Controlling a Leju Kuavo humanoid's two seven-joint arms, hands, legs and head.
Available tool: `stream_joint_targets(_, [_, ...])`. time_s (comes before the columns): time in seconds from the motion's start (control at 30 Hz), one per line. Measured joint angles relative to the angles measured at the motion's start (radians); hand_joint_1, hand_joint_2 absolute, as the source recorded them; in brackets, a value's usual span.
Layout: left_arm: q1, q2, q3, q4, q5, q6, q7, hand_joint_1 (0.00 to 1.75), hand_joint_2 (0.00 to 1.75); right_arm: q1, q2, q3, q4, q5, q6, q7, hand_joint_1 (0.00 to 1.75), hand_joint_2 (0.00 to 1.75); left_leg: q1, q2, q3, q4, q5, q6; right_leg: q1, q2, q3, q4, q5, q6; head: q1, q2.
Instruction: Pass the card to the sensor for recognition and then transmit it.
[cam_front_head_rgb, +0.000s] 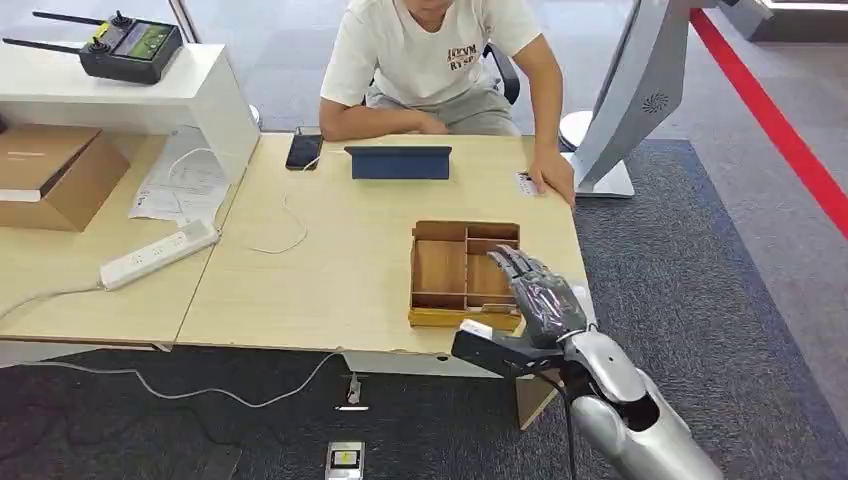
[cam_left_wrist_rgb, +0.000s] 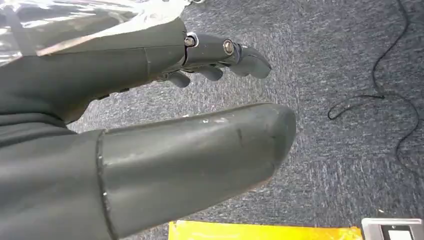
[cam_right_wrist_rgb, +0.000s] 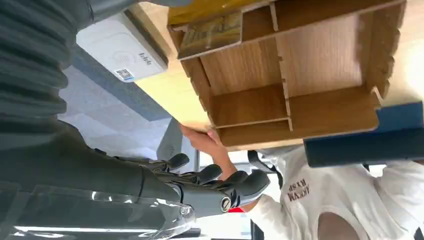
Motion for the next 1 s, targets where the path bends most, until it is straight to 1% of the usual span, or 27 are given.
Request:
stream_joint_targets(0.2, [-0.003,-0.001,0.000,0.000,-0.003,0.000,0.005,0.00,0.00,-0.023,0.029,0.005,0.063,0.037,-0.092,-0.043,0.00,1.75,0.000,0.000,0.000,0.000,0.000,0.000,0.000,0.000,0.000,0.000,0.000,0.000,0.000,0.000])
stream_joint_targets(0.4, [-0.007,-0.001,0.000,0.000,0.000,0.001,0.010,0.00,0.00,-0.071,0.076,0.010,0.174,0.064,-0.152,-0.102,0.00,1.75,0.000,0.000,0.000,0.000,0.000,0.000,0.000,0.000,0.000,0.000,0.000,0.000,0.000,0.000])
stream_joint_targets(0.6, [-0.008,-0.001,0.000,0.000,0.003,0.002,0.010,0.00,0.00,-0.101,0.114,0.015,0.266,0.067,-0.162,-0.113,0.00,1.75,0.000,0.000,0.000,0.000,0.000,0.000,0.000,0.000,0.000,0.000,0.000,0.000,0.000,0.000])
stream_joint_targets(1.0, [-0.006,-0.001,0.000,0.000,0.020,0.007,0.009,0.00,0.00,-0.134,0.152,0.021,0.363,0.059,-0.161,-0.135,0.00,1.75,0.000,0.000,0.000,0.000,0.000,0.000,0.000,0.000,0.000,0.000,0.000,0.000,0.000,0.000])
